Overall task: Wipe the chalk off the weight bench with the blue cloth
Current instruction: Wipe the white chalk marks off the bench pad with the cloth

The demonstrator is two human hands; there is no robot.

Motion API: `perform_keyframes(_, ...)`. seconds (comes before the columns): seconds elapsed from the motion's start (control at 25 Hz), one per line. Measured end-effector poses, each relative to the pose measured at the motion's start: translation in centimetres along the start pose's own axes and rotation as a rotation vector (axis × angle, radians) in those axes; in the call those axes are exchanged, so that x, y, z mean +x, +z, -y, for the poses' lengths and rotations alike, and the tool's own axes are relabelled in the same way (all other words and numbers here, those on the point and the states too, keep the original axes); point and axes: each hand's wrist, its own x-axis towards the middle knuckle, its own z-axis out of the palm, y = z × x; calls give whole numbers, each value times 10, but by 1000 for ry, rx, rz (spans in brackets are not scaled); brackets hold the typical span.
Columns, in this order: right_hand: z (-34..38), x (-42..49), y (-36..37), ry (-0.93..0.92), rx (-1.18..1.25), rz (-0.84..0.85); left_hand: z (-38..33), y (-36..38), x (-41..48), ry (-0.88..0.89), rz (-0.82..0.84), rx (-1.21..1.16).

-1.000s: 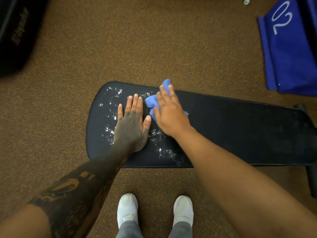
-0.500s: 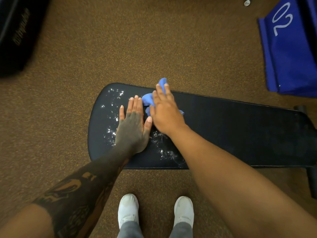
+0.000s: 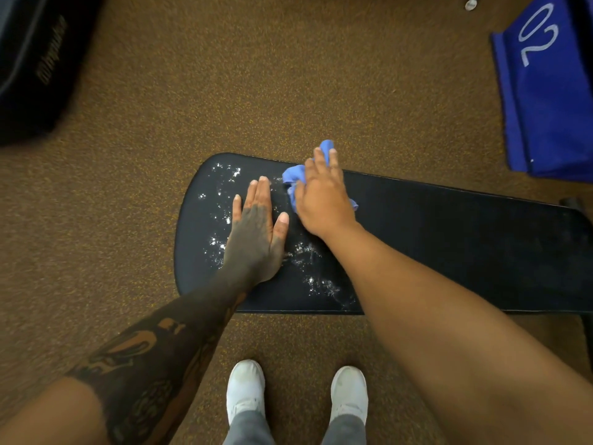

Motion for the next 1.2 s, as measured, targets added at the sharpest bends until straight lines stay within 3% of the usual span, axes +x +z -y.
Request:
perform_keyframes(0.08, 8, -16, 8, -109, 73, 45, 2, 1, 1, -11, -43, -89)
perform_keyframes(0.16, 4, -35, 6, -184, 300, 58, 2, 2, 1, -26, -83, -173)
perform_keyframes(0.28, -22, -43, -9, -83, 513, -139, -2, 0, 2, -75, -134, -271)
perform_keyframes(0.36, -51, -39, -19, 52, 299, -185, -12, -5, 9, -103, -206, -204)
perform_keyframes(0.44, -75, -41, -22, 150, -8, -114, -33, -7, 20, -34, -209, 60)
perform_keyframes(0.56, -92, -49, -16, 173, -193, -20, -64, 9, 30, 75, 47, 391)
perform_keyframes(0.68, -94, -51, -10, 166, -215, -17, -57, 23, 35, 50, 220, 562)
perform_keyframes(1.2, -91, -53, -7, 179, -284, -24, -1, -11, 68, -24, 70, 478)
